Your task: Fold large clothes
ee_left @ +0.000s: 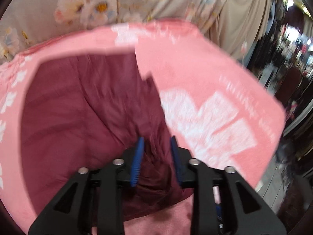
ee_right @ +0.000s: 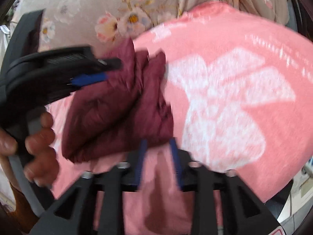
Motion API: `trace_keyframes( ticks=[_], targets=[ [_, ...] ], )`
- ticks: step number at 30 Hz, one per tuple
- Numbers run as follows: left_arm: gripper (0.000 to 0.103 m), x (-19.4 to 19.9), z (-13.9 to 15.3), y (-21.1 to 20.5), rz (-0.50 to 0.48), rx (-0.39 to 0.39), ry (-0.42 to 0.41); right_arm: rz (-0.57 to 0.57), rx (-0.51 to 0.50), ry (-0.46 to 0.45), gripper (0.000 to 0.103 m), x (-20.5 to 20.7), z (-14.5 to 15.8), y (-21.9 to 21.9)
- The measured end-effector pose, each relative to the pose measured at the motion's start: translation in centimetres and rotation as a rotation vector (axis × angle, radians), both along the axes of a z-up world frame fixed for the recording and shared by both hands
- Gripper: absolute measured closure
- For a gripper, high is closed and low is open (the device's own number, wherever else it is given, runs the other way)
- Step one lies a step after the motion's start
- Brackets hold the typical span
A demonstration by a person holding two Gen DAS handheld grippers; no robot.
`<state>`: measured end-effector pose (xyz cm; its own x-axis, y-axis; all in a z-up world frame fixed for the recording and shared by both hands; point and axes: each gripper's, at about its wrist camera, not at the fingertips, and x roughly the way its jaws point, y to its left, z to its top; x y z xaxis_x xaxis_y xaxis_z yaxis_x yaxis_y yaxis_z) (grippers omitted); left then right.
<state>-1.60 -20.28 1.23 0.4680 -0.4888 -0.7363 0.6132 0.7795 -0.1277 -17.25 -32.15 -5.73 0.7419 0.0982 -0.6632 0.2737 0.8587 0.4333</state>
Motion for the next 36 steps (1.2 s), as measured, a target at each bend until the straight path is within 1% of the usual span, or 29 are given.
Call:
trace_keyframes(
  ticks=[1, 3, 5, 7, 9, 11, 14, 16, 17, 18, 19, 20, 21, 23, 25, 28, 30, 32, 33, 36],
  targets=[
    [0.054, 0.3, 1.4, 0.6, 0.008, -0.024, -0.023, -0.003, -0.017, -0.036, 0.055, 0.1, 1.1, 0.0],
    [0.053, 1.3, 4.1, 1.8, 0.036, -0.051, -0.071, 0.006, -0.034, -0.089, 0.047, 0.6, 2.6, 0.1],
    [0.052, 3.5, 6.8, 2.9, 0.090, -0.053, -0.121, 0.030, -0.038, -0.136, 0.043, 1.3, 3.9, 0.6],
    [0.052, 5.3, 8.0, 3.5, 0.137, -0.037, -0.146, 0.055, -0.036, -0.163, 0.042, 2.9, 4.6, 1.0],
    [0.052, 7.6, 8.8, 4.0, 0.178, -0.023, -0.143, 0.083, -0.023, -0.180, 0.041, 3.8, 4.9, 1.5],
    [0.052, 9.1, 8.9, 4.3, 0.192, -0.006, -0.134, 0.097, -0.030, -0.174, 0.041, 5.1, 4.9, 2.1],
    [0.052, 10.7, 8.7, 3.9, 0.198, 0.041, -0.141, 0.119, -0.020, -0.142, 0.041, 7.0, 3.7, 2.5],
    [0.052, 11.8, 7.6, 2.9, 0.174, 0.080, -0.127, 0.128, -0.014, -0.098, 0.044, 8.1, 2.3, 2.7],
    [0.052, 12.2, 7.0, 2.6, 0.162, 0.094, -0.112, 0.132, -0.011, -0.081, 0.053, 8.0, 1.8, 2.7],
    [0.052, 12.8, 6.1, 1.8, 0.142, 0.115, -0.090, 0.137, -0.004, -0.066, 0.067, 8.1, 1.3, 2.9],
    [0.052, 13.1, 5.5, 1.3, 0.129, 0.131, -0.078, 0.141, 0.009, -0.066, 0.073, 8.0, 1.0, 2.9],
    [0.052, 13.4, 4.8, 0.6, 0.116, 0.147, -0.068, 0.147, 0.018, -0.072, 0.089, 7.8, 0.9, 2.9],
    [0.052, 13.6, 3.9, -0.3, 0.092, 0.165, -0.049, 0.155, 0.026, -0.086, 0.094, 7.4, 1.1, 2.8],
    [0.053, 14.1, 2.2, -1.7, 0.064, 0.195, -0.007, 0.156, 0.044, -0.139, 0.096, 6.4, 2.2, 2.6],
    [0.056, 14.4, 0.6, -3.0, 0.044, 0.229, 0.021, 0.141, 0.039, -0.210, 0.097, 4.9, 3.9, 2.4],
    [0.060, 14.7, -1.5, -4.8, 0.032, 0.279, 0.032, 0.110, 0.009, -0.246, 0.097, 3.2, 5.0, 2.6],
    [0.060, 14.7, -2.5, -5.8, 0.020, 0.294, 0.039, 0.071, -0.023, -0.221, 0.097, 2.7, 4.2, 2.6],
    [0.060, 14.3, -3.5, -6.9, 0.016, 0.313, 0.027, 0.043, 0.007, -0.169, 0.097, 2.7, 2.3, 1.8],
    [0.060, 14.2, -3.9, -7.2, 0.018, 0.319, 0.020, 0.032, 0.037, -0.146, 0.098, 2.8, 1.3, 1.3],
    [0.060, 14.2, -5.0, -7.9, 0.029, 0.317, 0.027, 0.012, 0.072, -0.115, 0.098, 3.1, -0.3, 0.6]
  ],
)
